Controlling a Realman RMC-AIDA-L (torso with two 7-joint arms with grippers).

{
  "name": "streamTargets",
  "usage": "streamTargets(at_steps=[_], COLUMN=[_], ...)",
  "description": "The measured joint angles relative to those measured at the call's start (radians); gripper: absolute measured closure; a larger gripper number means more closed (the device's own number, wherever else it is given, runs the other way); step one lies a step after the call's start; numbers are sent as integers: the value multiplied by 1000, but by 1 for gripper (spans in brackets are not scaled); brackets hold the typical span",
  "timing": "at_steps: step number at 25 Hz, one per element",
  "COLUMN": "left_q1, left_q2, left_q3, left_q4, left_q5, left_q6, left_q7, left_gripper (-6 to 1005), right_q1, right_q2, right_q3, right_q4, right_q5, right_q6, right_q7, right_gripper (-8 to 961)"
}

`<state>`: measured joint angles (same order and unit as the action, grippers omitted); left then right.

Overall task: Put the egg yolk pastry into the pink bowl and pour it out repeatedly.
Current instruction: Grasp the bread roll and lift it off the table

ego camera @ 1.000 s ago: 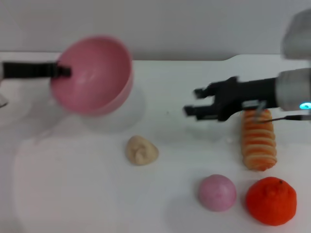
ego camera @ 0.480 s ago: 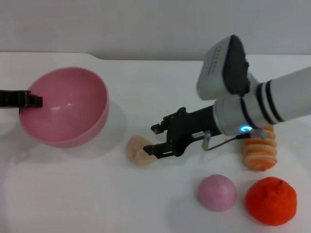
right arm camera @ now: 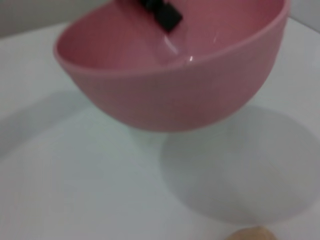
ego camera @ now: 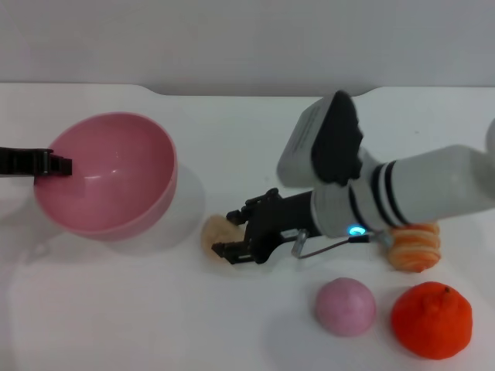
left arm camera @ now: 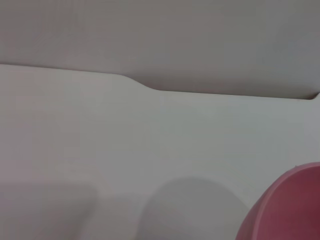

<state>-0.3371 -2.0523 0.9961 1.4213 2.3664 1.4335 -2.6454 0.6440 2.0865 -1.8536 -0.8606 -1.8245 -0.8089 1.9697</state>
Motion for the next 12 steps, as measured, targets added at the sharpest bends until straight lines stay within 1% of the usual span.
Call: streamTargets(at_steps=[4, 7, 12], left_q1=[-2, -6, -8], left_q2=[0, -2, -3], left_q3=[3, 5, 8], left_q4=[-2, -5, -8], left_q5=[1, 1, 1], left_q6=[-1, -1, -3], left_q7=[1, 4, 6], left_gripper=[1000, 1000, 1000], right_q1=[-3, 2, -3], right_q2=[1, 1, 0], right_q3=[-92, -112, -108], right_q4=[9, 21, 31], right_q5=[4, 5, 29], right_q6=[113, 134, 159], right_q7=[7, 12, 12], right_gripper=[375, 377, 379])
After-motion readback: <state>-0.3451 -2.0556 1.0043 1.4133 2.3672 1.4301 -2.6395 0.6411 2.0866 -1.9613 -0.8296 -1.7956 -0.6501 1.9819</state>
